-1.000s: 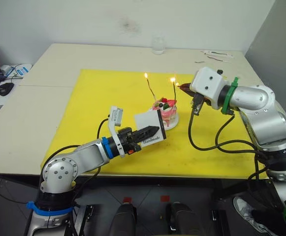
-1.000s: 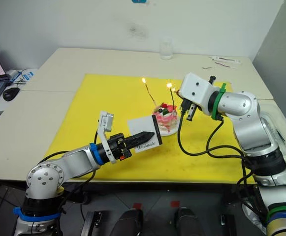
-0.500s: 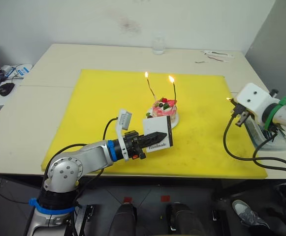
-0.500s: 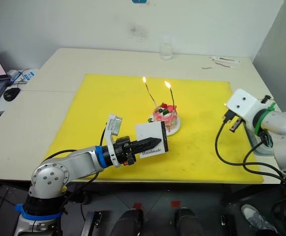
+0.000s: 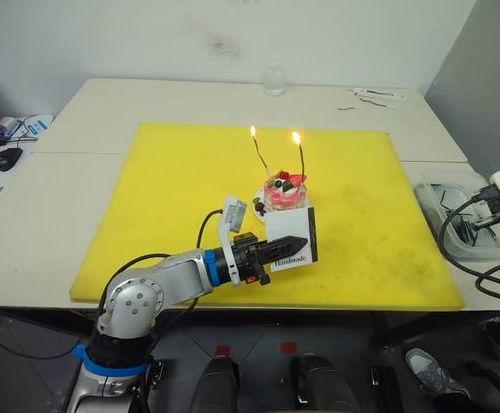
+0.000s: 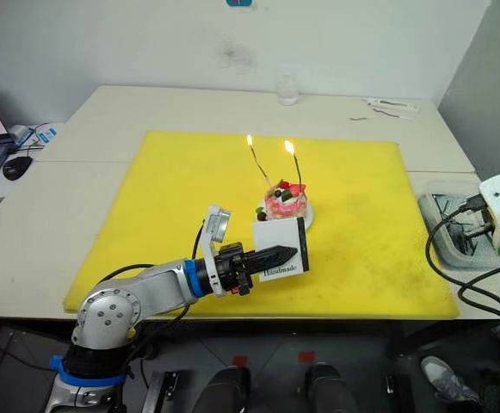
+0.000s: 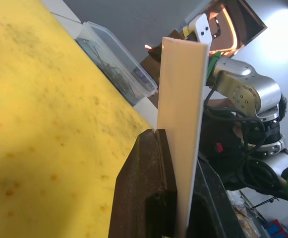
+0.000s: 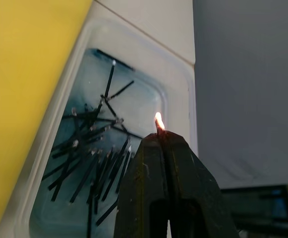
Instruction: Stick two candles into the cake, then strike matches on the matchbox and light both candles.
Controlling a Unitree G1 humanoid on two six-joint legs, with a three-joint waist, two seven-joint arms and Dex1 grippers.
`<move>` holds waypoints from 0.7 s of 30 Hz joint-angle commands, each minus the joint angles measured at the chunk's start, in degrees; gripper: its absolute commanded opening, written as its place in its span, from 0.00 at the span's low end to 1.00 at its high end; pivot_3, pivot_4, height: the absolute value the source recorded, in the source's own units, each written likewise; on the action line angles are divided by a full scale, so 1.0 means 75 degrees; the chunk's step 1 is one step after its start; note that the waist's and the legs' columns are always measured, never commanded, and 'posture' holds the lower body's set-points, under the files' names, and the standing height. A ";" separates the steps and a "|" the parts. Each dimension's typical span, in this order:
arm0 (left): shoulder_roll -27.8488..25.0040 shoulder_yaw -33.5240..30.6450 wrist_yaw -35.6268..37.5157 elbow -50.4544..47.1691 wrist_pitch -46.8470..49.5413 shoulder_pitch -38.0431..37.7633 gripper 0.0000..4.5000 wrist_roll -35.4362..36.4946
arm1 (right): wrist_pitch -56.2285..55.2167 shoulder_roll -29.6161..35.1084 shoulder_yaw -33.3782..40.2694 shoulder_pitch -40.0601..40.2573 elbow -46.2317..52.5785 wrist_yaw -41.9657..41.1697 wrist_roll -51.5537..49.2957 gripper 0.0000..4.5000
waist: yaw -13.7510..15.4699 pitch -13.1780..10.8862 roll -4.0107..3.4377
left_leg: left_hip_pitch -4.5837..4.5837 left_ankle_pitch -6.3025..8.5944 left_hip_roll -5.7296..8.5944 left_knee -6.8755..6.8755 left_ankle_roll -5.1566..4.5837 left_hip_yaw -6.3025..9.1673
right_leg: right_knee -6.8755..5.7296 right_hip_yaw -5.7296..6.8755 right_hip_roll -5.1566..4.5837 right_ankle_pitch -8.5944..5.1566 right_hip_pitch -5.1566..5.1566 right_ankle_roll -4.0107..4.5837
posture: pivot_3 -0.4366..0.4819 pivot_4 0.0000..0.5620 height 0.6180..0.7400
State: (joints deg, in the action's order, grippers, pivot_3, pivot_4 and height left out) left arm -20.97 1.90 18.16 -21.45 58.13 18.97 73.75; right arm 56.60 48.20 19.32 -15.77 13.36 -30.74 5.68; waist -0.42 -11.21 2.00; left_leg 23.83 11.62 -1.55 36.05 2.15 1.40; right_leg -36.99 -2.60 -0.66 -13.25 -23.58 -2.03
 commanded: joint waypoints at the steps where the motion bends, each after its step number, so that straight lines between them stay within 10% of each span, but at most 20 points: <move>1: 0.0096 -0.0028 0.0026 -0.0269 -0.0094 0.0007 0.00 -0.0012 | 0.0187 0.0033 0.0420 -0.0095 0.0224 0.0273 -0.0096 0.10 | -0.0001 0.0003 -0.0006 | 0.0000 0.0000 0.0000 0.0001 0.0000 0.0000 | 0.0000 0.0000 0.0000 0.0000 0.0000 0.0000 | 0.48 0.27 1.00; 13: 0.0107 -0.0079 0.0010 -0.0212 -0.0065 0.0004 0.00 -0.0108 | -0.0198 -0.0061 0.0386 -0.0590 0.0169 0.0631 -0.0491 1.00 | -0.0019 0.0004 -0.0008 | 0.0002 0.0000 0.0002 0.0000 0.0000 -0.0001 | 0.0003 -0.0002 0.0000 0.0000 0.0001 -0.0001 | 0.48 0.27 1.00; 21: 0.0300 0.0057 -0.0382 0.0413 0.0395 0.0277 0.00 -0.0153 | -0.0928 -0.0323 -0.0587 -0.1162 0.1462 -0.0517 -0.1691 1.00 | -0.0081 0.0005 -0.0012 | 0.0001 0.0000 -0.0001 -0.0001 0.0000 0.0004 | 0.0003 -0.0001 0.0007 0.0000 0.0001 -0.0001 | 0.48 0.27 1.00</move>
State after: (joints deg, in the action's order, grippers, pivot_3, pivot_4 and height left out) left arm -19.61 1.90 16.67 -19.19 59.69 19.81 71.37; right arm 51.50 45.58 17.13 -23.36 18.77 -30.49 -2.86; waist -1.02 -11.17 1.91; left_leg 23.84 11.62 -1.57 36.04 2.15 1.44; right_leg -36.97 -2.61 -0.60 -13.25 -23.57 -2.04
